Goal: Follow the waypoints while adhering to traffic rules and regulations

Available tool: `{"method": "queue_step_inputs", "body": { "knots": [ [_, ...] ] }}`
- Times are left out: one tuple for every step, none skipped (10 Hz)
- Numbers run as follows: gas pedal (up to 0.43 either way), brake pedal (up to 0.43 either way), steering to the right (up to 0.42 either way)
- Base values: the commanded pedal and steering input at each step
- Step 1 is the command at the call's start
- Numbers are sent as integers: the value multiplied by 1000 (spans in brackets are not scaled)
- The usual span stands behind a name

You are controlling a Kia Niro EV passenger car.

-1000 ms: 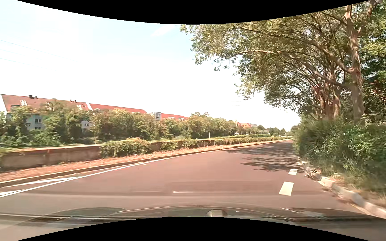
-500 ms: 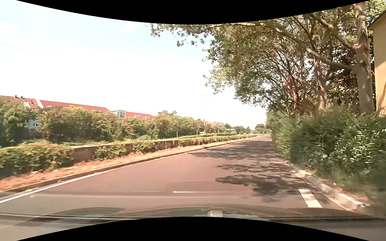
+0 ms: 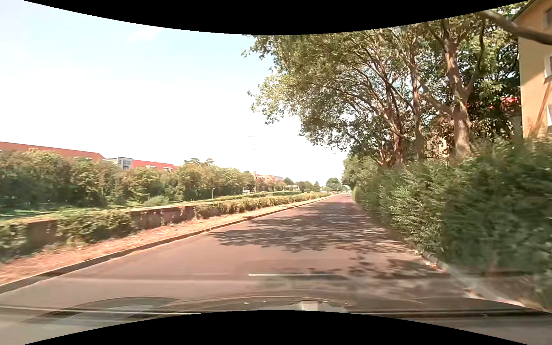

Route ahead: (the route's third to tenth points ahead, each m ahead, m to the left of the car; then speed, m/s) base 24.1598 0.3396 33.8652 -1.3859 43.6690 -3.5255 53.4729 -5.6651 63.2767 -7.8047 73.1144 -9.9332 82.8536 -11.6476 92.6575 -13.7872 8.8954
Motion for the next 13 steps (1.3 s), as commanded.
{"method": "queue_step_inputs", "body": {
  "knots": [
    [189,0,90],
    [189,0,78],
    [189,0,72],
    [189,0,66],
    [189,0,63],
    [189,0,63],
    [189,0,62],
    [189,0,61],
    [189,0,58],
    [189,0,49],
    [189,0,40],
    [189,0,36],
    [189,0,32]
  ]
}}
